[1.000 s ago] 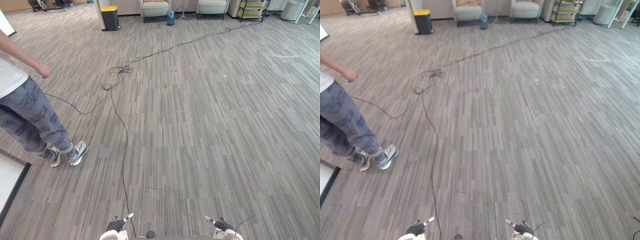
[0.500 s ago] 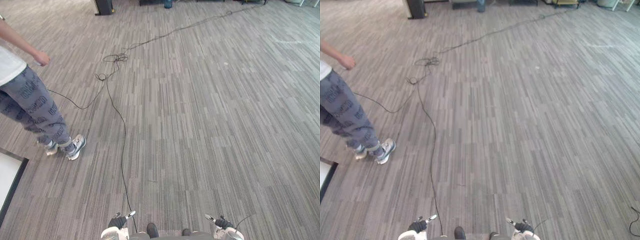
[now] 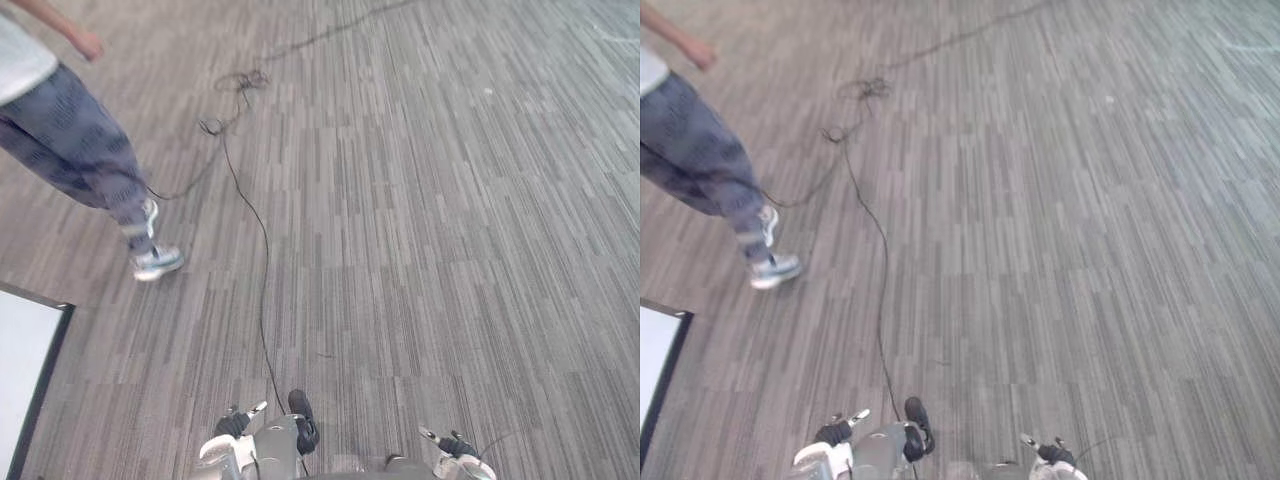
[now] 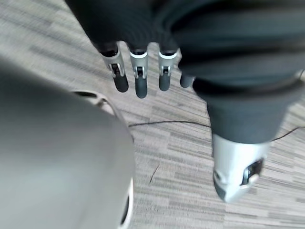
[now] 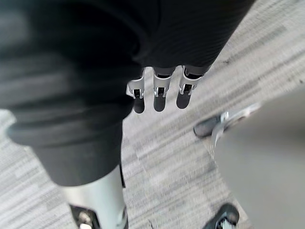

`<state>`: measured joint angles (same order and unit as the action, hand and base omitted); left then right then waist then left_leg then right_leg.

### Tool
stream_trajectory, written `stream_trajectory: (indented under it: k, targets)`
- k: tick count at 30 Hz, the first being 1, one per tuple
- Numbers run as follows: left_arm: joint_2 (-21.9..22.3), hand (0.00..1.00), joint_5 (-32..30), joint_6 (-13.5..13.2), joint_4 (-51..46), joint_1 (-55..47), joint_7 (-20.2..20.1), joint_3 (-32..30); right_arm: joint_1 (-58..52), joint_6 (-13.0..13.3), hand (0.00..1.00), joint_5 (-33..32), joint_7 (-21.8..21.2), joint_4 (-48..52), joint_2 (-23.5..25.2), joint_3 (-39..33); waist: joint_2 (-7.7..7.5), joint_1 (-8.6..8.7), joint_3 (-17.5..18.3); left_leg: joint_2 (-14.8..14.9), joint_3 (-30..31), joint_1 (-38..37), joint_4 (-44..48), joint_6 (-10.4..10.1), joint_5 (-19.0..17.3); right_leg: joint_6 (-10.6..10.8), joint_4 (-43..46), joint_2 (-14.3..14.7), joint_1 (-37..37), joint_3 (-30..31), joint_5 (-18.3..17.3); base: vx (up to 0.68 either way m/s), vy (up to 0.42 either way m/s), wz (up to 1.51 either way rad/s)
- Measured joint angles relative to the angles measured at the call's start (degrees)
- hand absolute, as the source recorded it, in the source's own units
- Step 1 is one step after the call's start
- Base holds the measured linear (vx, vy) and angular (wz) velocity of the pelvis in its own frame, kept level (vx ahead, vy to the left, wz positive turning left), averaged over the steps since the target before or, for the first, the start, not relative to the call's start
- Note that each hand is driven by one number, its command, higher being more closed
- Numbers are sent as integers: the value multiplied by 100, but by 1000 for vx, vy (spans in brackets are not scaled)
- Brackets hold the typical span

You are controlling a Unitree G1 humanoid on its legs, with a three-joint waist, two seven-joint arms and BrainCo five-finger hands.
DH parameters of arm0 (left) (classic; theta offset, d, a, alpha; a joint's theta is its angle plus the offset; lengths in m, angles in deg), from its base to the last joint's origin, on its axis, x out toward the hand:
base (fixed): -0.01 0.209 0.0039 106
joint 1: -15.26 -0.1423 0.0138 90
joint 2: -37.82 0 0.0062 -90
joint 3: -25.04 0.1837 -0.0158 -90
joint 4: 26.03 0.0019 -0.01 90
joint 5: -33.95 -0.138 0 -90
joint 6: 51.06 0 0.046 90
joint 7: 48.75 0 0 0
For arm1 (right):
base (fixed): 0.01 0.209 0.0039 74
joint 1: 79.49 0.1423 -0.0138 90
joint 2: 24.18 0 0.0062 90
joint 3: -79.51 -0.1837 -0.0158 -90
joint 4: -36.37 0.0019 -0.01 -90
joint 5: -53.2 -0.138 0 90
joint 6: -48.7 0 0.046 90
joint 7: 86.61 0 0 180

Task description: Pick up cushions and gather them together orderly.

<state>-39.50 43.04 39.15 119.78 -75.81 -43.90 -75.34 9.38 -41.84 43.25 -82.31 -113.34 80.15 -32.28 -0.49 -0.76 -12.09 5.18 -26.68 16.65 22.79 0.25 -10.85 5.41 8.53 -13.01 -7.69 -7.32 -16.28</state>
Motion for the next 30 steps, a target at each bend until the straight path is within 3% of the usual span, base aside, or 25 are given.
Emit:
stream_trajectory:
  k: [1,2,4,5,7,8,10,11,12,13,14,15,16,17,18,19,21,22,24,26,27,28,29,30]
  targets:
    - [0,0,1,0,48,-2,3,-29,0,0,0,11,-14,2,11,1,11,-58,6,-3,-143,-230,34,76,-165,54,901,-92,328,198,38,484,299,-49]
    - [3,0,-2,3,109,-4,4,39,-2,11,0,41,-56,11,18,11,4,-8,9,-45,-214,-539,-52,119,-321,212,2040,-205,776,290,254,464,292,-40]
    - [-47,0,-6,24,185,-11,5,127,19,42,0,48,-94,36,-4,22,-13,60,-10,-135,-250,-987,-269,108,-467,293,3488,-277,1320,349,403,489,225,-24]
    - [-48,0,-9,30,241,-45,10,187,57,105,0,34,-98,86,-74,80,61,121,-60,-214,-276,-1633,-702,66,-522,145,4515,-184,1800,242,276,445,161,-21]
    - [-41,0,-24,26,289,-52,32,319,74,143,0,37,-98,191,-160,178,165,203,-118,-228,-297,-2230,-1122,33,-496,-58,4751,-20,2119,-134,68,425,117,-7]
    - [-33,0,-38,26,330,23,45,373,136,158,0,41,-99,212,-240,221,244,251,-171,-166,-304,-2590,-1319,27,-493,-362,4497,138,2447,-527,-134,590,105,6]
    - [-28,0,-49,21,333,107,61,382,184,169,0,58,-101,256,-303,319,267,338,-188,-100,-281,-2837,-1416,27,-493,-512,3688,284,2935,-1047,-167,505,23,22]
    - [-29,0,-54,19,334,191,79,489,225,169,0,87,-96,249,-339,362,282,408,-206,-84,-250,-3018,-1569,27,-493,-550,2736,456,3276,-1168,184,539,-41,47]
    - [-41,0,-61,16,326,229,97,526,217,150,0,99,-90,229,-349,408,248,464,-216,-153,-199,-3222,-1730,-6,-483,-507,1470,653,3342,-1142,921,561,-57,49]
    - [-51,0,-63,14,323,230,103,525,170,149,0,99,-90,203,-331,415,169,486,-222,-232,-132,-3322,-1804,-85,-451,-505,933,683,3309,-1085,1264,756,-133,54]
    - [-110,0,-65,16,333,214,113,523,59,151,0,99,-91,122,-279,466,-48,539,-227,-421,113,-3608,-1878,-326,-412,-819,382,659,3241,-911,2171,528,-107,33]
    - [21,0,-71,27,381,237,117,505,108,143,0,96,-95,42,-338,455,173,576,-301,-254,234,-3801,-1903,-413,-435,-1184,719,817,3242,-843,2422,752,-190,0]
    - [226,0,-118,16,350,210,107,306,140,138,0,108,-90,52,-458,339,471,565,-309,-19,289,-3827,-1643,-912,-135,-1109,1284,970,3366,-904,1705,470,-158,-25]
    - [258,0,-121,18,345,205,108,268,131,140,0,107,-101,82,-466,291,491,577,-310,58,317,-3752,-1396,-917,-100,-1104,1371,974,3365,-912,1561,700,-279,-29]
    - [297,0,-121,18,334,208,112,200,76,109,0,103,-93,171,-362,162,523,602,-316,389,454,-3348,-200,-982,139,-1128,1533,1056,3193,-941,1209,595,-280,-4]
    - [360,0,-106,17,280,198,106,64,-69,103,0,94,-78,319,-309,167,528,596,-316,903,674,-2672,1579,-982,688,-1160,1406,1191,2750,-930,943,591,-256,-3]
    - [459,0,-94,11,173,187,82,-60,-166,96,0,80,-77,466,-258,199,479,535,-346,1313,598,-2125,2911,-977,614,-1290,1252,1347,2283,-839,798,523,-150,-17]
    - [495,0,-47,-1,-16,174,42,-114,-184,110,0,76,-70,501,-206,260,379,485,-364,1547,346,-1726,3506,-840,344,-1340,1069,1390,1789,-776,653,664,-140,-31]
    - [509,0,8,-10,-198,176,15,-157,-182,112,0,42,-66,521,-128,306,230,414,-364,1667,-105,-1294,3416,-644,93,-1301,757,1395,1215,-616,527,590,-108,-29]
    - [520,0,15,-104,-385,172,14,-161,-194,114,0,-24,-50,596,-54,415,145,312,-326,1623,-339,-736,2684,-559,1,-1250,358,1401,728,-412,496,516,-43,-59]
    - [527,0,17,-145,-461,199,16,-163,-143,109,0,-25,-57,660,-5,423,120,169,-344,1388,-266,-434,1616,-616,-21,-1126,199,1392,430,-121,510,512,14,-78]
    - [530,0,19,-155,-460,207,16,-164,-120,110,0,-23,-57,662,16,419,120,139,-346,1280,-179,-378,1238,-637,-8,-1095,138,1380,333,-18,493,734,123,-111]
    - [552,0,22,-173,-447,203,17,-157,-107,121,0,-22,-58,692,82,395,156,75,-307,947,339,-252,97,-765,123,-953,-59,1332,62,239,396,422,119,-80]
    - [577,0,23,-181,-449,199,21,-157,-111,126,0,-18,-59,700,88,399,175,60,-293,870,521,-215,-206,-809,201,-890,-124,1324,2,328,343,515,208,-96]
